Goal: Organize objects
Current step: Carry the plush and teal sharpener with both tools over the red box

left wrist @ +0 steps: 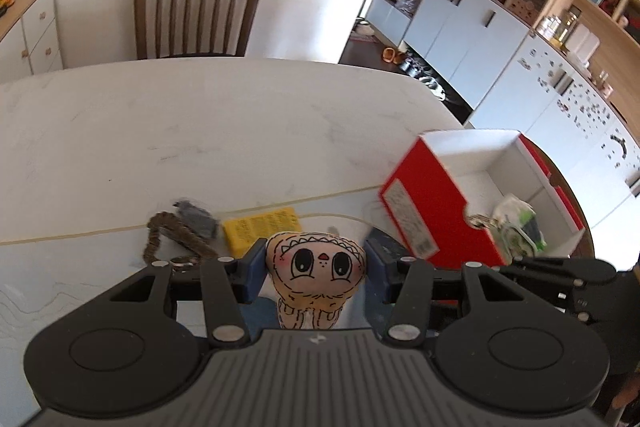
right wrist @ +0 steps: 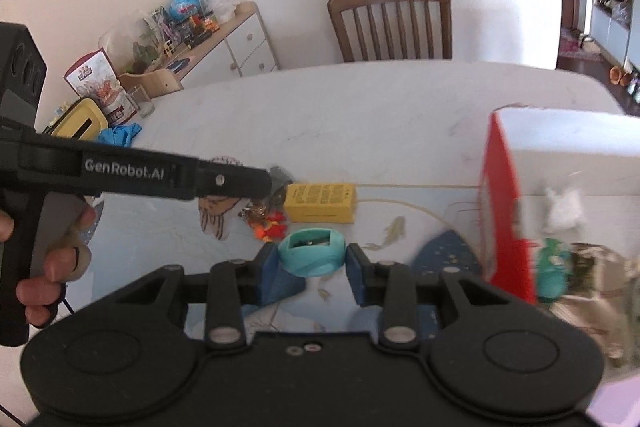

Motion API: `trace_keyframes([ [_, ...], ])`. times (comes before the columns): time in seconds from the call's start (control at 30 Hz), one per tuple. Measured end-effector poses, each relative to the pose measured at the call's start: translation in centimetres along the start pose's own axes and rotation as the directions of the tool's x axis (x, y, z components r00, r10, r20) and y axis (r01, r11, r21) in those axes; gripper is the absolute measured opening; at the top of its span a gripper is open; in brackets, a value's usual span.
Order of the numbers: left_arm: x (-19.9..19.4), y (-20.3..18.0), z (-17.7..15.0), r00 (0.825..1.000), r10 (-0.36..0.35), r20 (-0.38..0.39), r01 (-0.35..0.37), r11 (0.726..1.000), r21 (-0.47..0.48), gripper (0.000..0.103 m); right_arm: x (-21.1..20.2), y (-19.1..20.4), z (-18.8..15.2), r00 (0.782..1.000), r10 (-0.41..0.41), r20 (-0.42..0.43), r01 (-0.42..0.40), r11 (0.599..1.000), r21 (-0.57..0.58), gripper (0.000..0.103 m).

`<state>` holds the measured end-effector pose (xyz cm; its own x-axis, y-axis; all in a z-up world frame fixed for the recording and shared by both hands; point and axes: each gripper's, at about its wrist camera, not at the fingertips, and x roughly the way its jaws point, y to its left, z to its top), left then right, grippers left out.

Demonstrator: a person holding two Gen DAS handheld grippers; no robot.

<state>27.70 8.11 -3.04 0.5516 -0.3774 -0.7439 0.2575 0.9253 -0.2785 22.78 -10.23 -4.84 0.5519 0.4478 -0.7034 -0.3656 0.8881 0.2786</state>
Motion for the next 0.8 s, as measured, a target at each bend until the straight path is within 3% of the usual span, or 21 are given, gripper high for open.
trace_keyframes([
  [0.43,-0.1,-8.3,-0.8,1.0,-0.025,0.004,0.025,0.998,0.066,0.051,-5.9,-4.5,-1.6,0.997,-0.038,0.062,0.037,0.999,0.024,0.035],
  [0.8,2.4,-16.2,-0.9,0.999,-0.051,-0.005,0.051,0.991,0.122,0.051,-9.5,-10.5,-3.0,0.992,-0.082,0.091,0.079,0.996,0.038,0.035],
])
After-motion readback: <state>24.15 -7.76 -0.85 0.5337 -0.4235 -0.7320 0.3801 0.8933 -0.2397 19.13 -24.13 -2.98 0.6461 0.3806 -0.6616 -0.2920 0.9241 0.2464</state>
